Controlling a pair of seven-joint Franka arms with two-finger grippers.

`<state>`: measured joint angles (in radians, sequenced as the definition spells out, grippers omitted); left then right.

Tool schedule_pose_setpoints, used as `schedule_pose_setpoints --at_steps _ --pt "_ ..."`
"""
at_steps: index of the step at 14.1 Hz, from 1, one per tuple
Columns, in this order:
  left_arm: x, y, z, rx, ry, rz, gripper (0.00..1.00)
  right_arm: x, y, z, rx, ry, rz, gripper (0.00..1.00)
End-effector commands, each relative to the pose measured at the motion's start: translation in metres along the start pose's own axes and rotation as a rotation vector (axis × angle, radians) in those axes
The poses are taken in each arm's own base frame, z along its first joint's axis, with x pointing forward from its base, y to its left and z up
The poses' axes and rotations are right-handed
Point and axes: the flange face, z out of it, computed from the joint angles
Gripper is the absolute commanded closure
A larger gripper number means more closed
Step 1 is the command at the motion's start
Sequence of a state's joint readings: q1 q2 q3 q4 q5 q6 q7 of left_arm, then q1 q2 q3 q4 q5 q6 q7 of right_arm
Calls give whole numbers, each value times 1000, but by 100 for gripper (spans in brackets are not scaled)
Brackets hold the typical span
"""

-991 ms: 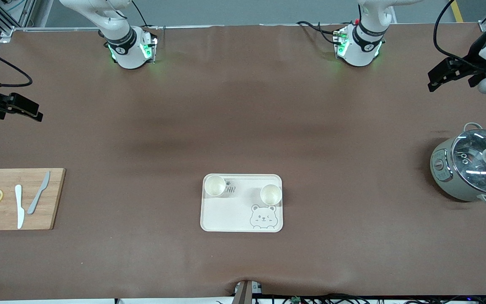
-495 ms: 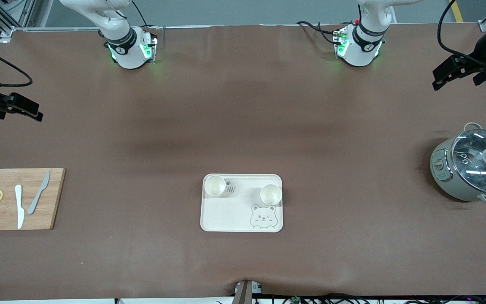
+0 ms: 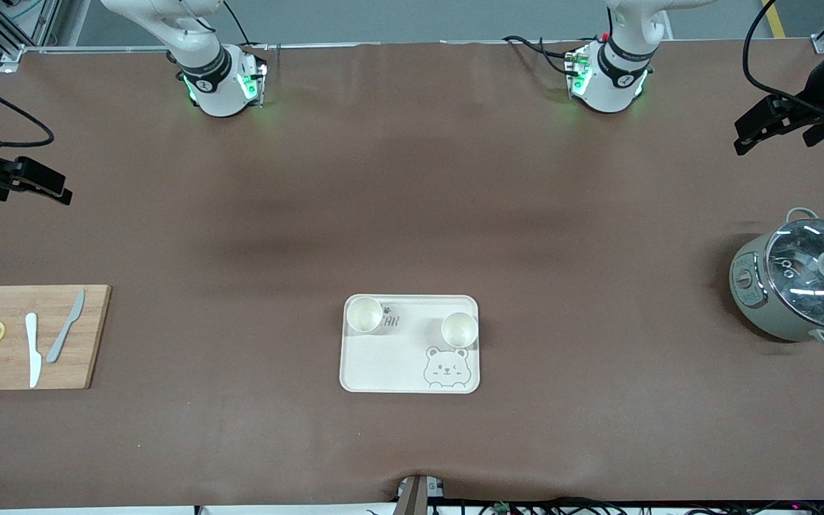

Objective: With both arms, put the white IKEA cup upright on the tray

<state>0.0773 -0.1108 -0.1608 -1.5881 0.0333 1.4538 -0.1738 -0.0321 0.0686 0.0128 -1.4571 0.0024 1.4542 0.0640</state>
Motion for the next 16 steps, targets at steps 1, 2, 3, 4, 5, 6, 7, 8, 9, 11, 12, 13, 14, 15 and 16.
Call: schedule_pose_setpoints --at_steps 1,2,3,4,5,6,7,8,9,11,12,13,14,15,16 --pt "4 0 -3 -22 -2 16 0 -1 5 -5 8 -4 6 0" --pt "5 0 -1 -22 -5 16 0 -1 5 -5 8 -4 6 0" --pt "5 0 -1 -22 -5 19 0 -1 6 -4 8 -6 8 0" --pt "5 0 -1 -22 -5 19 0 -1 6 -5 8 -4 8 0" --pt "5 1 -1 -23 -5 19 0 -1 6 -5 8 -4 6 0" --pt "5 0 -1 -22 -5 18 0 -1 6 -5 8 -4 8 0" --pt "5 0 -1 -22 -6 19 0 -1 6 -5 8 -4 8 0" --pt "5 0 -1 -22 -6 18 0 -1 7 -5 8 -4 9 0" --pt "5 0 -1 -22 -6 18 0 -1 8 -4 8 -7 9 0" --pt "6 0 0 -22 -8 18 0 -1 8 -4 8 -6 11 0" --pt "5 0 -1 -22 -6 18 0 -1 8 -4 8 -6 11 0" --pt "6 0 0 -22 -8 18 0 -1 8 -5 8 -4 11 0" --pt "5 0 -1 -22 -6 18 0 -1 8 -4 8 -9 12 0" --pt "5 -1 -1 -22 -6 16 0 -2 8 -3 7 -18 12 0" --pt "5 -1 -1 -22 -8 16 0 -3 8 -3 7 -24 12 0"
